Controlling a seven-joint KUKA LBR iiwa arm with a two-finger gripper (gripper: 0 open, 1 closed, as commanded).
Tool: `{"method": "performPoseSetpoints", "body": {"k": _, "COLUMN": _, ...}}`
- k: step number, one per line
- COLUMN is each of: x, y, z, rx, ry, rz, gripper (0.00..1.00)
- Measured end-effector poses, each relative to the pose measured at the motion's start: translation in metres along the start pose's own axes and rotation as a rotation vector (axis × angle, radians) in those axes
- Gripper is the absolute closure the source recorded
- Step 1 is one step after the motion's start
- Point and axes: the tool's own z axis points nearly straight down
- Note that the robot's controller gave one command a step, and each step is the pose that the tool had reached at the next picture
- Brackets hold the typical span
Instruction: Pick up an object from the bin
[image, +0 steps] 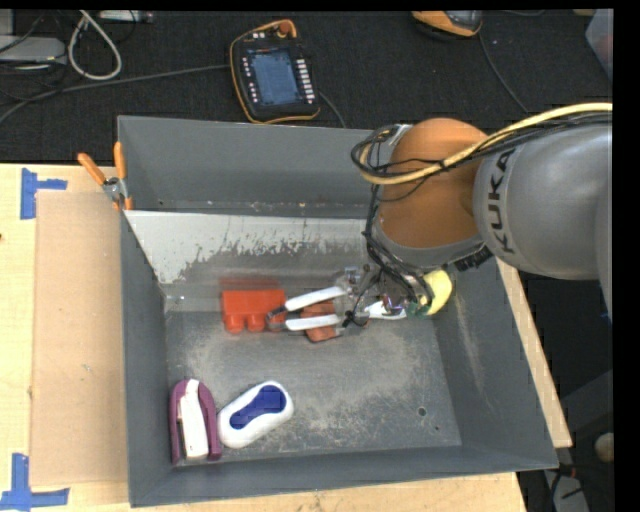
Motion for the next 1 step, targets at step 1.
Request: {"method": "performPoseSetpoints", "body": {"k": 1, "x": 0.0000, "y": 0.0003, "z": -0.0200, "rx": 0.000, "ry": 0.000, "rz": -0.001, "gripper": 1.00}}
